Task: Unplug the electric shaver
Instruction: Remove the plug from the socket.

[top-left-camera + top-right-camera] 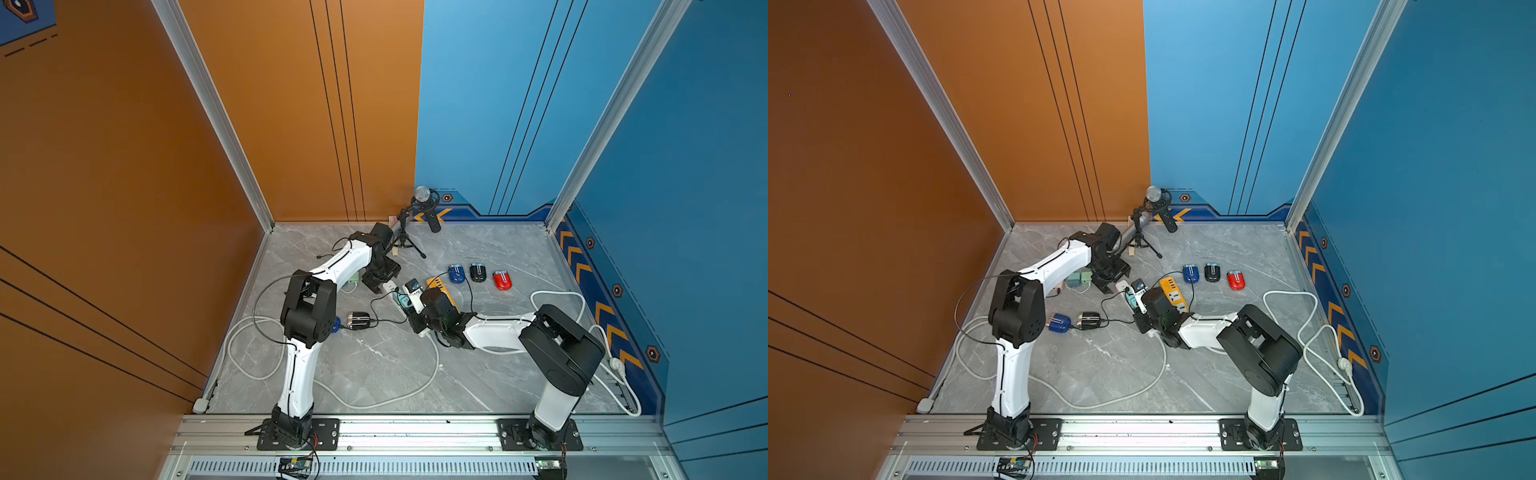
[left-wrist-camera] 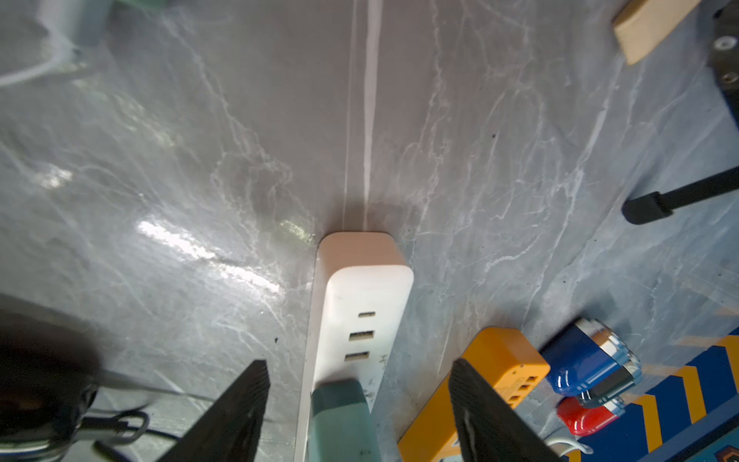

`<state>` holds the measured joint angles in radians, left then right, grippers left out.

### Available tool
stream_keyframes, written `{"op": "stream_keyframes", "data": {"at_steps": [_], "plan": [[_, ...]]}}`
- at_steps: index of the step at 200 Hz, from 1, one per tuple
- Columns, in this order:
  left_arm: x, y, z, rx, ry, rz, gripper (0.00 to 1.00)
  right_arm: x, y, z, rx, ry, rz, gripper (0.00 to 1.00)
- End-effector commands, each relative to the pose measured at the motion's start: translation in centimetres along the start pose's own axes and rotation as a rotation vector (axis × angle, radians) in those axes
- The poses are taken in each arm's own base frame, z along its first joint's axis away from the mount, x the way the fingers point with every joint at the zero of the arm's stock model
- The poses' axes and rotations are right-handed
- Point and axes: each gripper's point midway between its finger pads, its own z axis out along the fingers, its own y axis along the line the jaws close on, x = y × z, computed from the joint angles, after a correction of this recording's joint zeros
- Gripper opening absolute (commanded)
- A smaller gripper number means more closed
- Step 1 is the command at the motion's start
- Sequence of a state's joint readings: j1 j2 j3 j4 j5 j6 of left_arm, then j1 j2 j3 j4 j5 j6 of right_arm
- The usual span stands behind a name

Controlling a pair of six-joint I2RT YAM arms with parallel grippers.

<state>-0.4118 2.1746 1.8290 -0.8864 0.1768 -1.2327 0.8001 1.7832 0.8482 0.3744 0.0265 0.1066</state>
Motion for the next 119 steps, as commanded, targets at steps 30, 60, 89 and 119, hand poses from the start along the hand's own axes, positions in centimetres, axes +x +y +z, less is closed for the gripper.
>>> {"op": "stream_keyframes", "data": {"at_steps": [30, 60, 89, 119], "plan": [[0.5, 1.1, 1.3, -0.090, 0.029, -0.017, 0.71, 0.5, 1.4, -0.8, -0.035, 0.019, -0.054, 0.28], [0.4, 2.4, 1.8, -0.132, 0.027, -0.038, 0.66, 0.0, 1.1, -1.0, -0.016, 0.004, -0.052, 0.28], [0.5, 2.8, 2.8, -0.147, 0.051, -0.044, 0.63, -0.3, 1.0, -1.0, -0.014, -0.003, -0.053, 0.28], [0.6, 3.1, 3.5, -0.164, 0.057, -0.041, 0.55, -0.5, 1.0, -1.1, -0.013, -0.010, -0.050, 0.27]]}}
